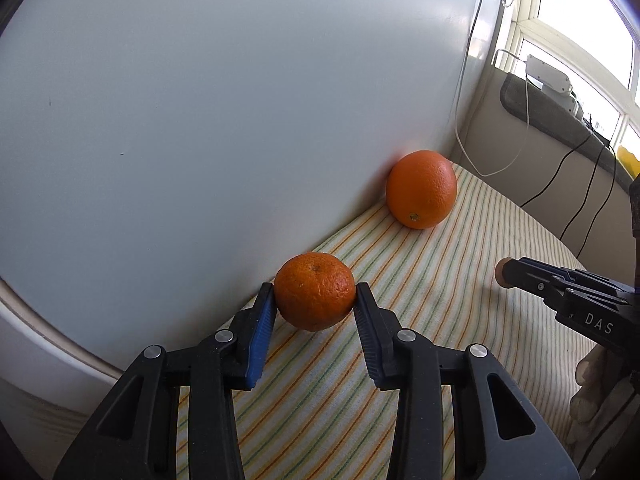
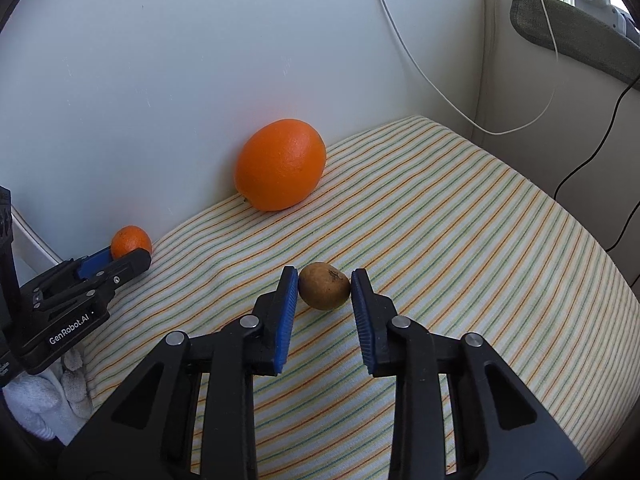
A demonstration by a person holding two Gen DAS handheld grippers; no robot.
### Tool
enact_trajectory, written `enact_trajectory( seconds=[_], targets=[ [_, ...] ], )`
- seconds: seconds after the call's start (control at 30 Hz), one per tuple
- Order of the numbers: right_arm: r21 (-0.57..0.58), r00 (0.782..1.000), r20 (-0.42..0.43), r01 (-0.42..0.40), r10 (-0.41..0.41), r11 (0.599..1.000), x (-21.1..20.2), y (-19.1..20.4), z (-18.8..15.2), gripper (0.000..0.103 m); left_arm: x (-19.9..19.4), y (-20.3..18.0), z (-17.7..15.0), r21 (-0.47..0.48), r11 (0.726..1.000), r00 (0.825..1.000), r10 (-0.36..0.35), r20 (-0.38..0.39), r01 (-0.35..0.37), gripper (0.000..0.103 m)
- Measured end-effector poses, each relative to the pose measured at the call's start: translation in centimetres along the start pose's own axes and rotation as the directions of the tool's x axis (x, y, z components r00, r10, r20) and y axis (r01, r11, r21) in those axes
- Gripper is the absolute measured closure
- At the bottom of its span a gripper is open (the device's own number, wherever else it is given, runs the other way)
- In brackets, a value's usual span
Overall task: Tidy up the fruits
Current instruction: 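Grasp the tangerine with the left tool while the right tool grasps a small brown kiwi, then carry the tangerine with the left tool onto the plate while the right tool carries the kiwi there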
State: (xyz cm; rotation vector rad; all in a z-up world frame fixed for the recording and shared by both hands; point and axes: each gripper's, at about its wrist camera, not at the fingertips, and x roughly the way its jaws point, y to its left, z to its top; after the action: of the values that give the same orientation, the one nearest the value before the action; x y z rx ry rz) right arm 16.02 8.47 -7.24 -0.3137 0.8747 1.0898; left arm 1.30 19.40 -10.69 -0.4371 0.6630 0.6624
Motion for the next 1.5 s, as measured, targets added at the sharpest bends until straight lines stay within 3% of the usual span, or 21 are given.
enact_trajectory(
  seconds=[0.27, 0.47, 0.6, 0.9, 1.17, 1.5],
  targets=[
    [0.032, 0.999, 0.036, 0.019, -0.02, 0.999, -3.6, -0.4, -1.2, 0.074, -0.8, -2.9, 0.1, 0.039, 0.992, 0.993, -0.117, -0.005, 0.117, 0.065],
    [0.061, 0.994, 0.068, 0.075, -0.08, 0.995, -7.3, -1.8, -2.5, 0.074, -1.9, -6.8, 0.1, 0.101, 0.966, 0.971, -0.237, -0.014, 0.237, 0.065],
    [0.122, 0.989, 0.096, 0.099, -0.111, 0.988, -10.2, -3.8, -3.8, 0.074, -2.5, -9.6, -0.3, 0.145, 0.931, 0.942, -0.331, -0.05, 0.335, 0.065],
    [0.24, 0.966, 0.138, 0.182, -0.219, 0.954, -17.0, -8.2, -7.5, 0.074, -3.6, -17.2, -0.8, 0.22, 0.831, 0.859, -0.497, -0.121, 0.511, 0.065],
    [0.342, 0.929, 0.136, 0.283, -0.345, 0.896, -22.7, -12.6, -11.8, 0.074, -5.2, -23.3, -1.9, 0.302, 0.735, 0.793, -0.582, -0.18, 0.607, 0.065],
    [0.427, 0.892, 0.095, 0.364, -0.442, 0.828, -25.9, -17.1, -15.5, 0.074, -6.8, -29.1, -4.7, 0.381, 0.621, 0.726, -0.625, -0.286, 0.685, 0.065]
  ],
)
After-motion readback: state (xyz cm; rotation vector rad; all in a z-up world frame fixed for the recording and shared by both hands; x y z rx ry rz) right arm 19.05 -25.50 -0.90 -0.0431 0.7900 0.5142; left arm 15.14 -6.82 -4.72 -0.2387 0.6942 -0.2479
